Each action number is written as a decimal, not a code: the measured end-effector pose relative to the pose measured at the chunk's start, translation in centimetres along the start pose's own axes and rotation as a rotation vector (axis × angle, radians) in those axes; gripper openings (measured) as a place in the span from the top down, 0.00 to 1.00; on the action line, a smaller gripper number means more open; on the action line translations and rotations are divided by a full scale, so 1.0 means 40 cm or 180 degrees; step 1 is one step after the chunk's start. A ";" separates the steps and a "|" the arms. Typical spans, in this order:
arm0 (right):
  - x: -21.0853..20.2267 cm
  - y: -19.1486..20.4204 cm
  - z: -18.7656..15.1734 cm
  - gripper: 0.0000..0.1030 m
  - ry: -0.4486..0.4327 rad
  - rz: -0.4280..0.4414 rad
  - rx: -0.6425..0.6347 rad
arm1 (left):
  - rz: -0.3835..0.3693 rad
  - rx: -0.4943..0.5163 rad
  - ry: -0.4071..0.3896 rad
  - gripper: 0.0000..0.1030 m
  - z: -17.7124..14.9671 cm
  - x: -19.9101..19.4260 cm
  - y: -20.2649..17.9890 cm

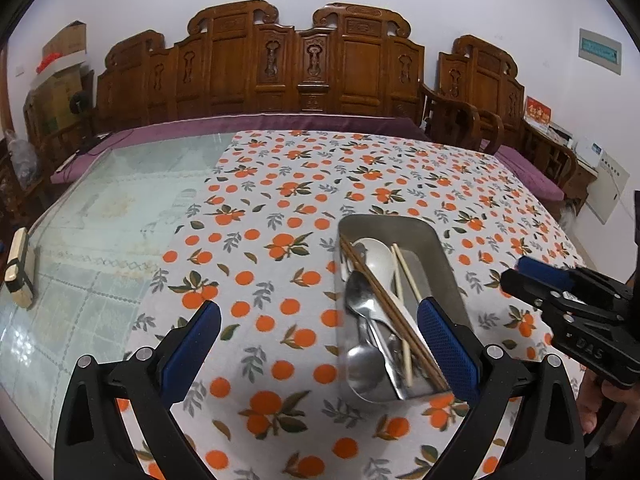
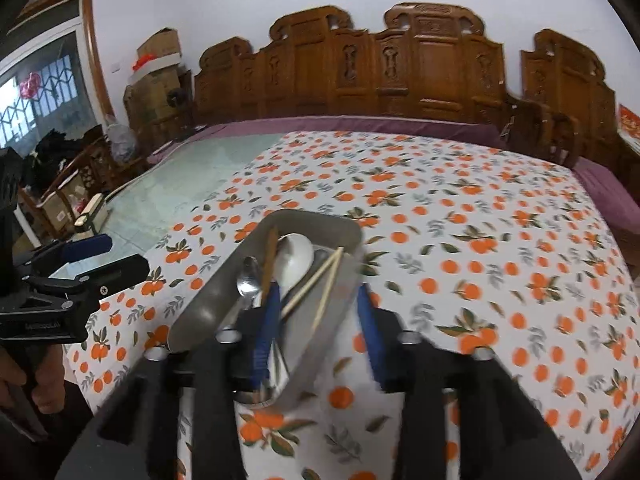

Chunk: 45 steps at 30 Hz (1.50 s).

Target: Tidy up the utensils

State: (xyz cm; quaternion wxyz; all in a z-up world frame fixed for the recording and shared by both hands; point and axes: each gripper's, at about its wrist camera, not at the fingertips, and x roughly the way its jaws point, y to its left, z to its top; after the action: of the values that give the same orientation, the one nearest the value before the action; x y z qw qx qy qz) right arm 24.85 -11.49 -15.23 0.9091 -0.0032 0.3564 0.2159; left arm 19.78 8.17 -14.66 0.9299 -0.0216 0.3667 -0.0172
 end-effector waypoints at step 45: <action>-0.553 -0.023 -0.066 0.02 -0.0819 -0.0592 0.0271 | -0.0071 0.0259 -0.0469 0.08 -0.008 -0.408 -0.246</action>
State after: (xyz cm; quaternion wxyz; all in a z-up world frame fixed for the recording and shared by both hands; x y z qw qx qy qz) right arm 9.07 -21.39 -2.95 0.9626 0.0300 0.2440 0.1142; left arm 7.48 -0.88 -3.26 0.9543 0.0108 0.2960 -0.0408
